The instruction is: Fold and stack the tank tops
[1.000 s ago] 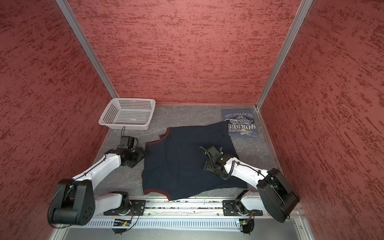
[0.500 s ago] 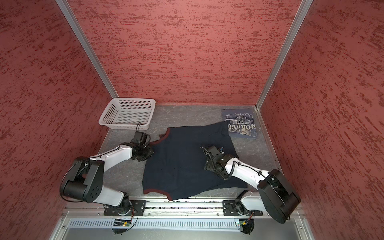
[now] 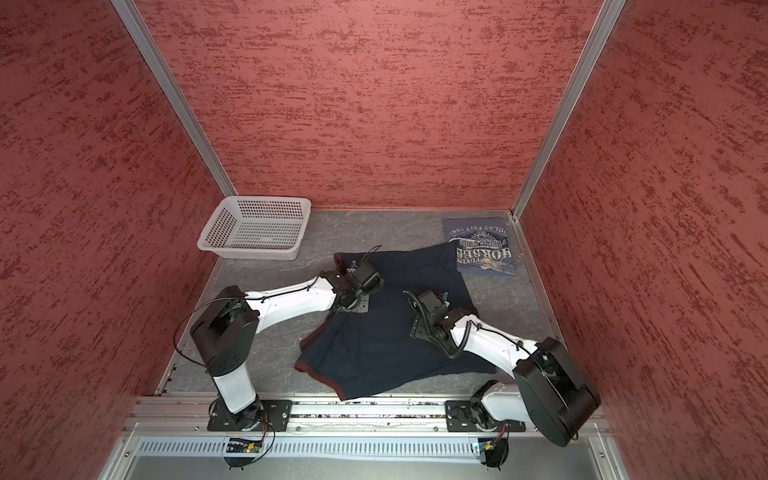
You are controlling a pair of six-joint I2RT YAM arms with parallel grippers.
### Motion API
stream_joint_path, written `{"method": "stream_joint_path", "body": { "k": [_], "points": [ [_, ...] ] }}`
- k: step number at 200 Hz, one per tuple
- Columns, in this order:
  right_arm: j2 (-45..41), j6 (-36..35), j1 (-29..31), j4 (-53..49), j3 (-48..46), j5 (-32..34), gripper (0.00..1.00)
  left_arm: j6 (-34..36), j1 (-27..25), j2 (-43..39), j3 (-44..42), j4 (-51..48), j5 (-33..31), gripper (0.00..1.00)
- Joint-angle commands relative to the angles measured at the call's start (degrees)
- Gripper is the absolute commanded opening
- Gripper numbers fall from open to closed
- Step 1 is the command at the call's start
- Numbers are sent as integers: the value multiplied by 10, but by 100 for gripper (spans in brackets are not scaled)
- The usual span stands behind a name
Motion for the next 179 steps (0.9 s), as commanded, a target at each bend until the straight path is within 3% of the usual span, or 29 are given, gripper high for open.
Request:
{"method": "stream_joint_path", "body": {
  "k": [1,24,58,101,137,179],
  "points": [
    [15,1,-8,-8,-24,16,78,46,-6,-12,10,5,19,57],
    [12,0,-9,-3,-32,13,78,48,5,-82,-27,20,6,66],
    [16,-3,-11,2,-32,11,78,36,49,-227,-126,48,19,67],
    [19,-5,-14,4,-30,11,78,-16,177,-395,-281,73,108,61],
    [25,-5,-13,5,-26,9,78,-4,235,-367,-328,131,206,54],
    [22,0,-14,5,-29,7,78,8,262,-256,-289,209,257,49]
  ]
}}
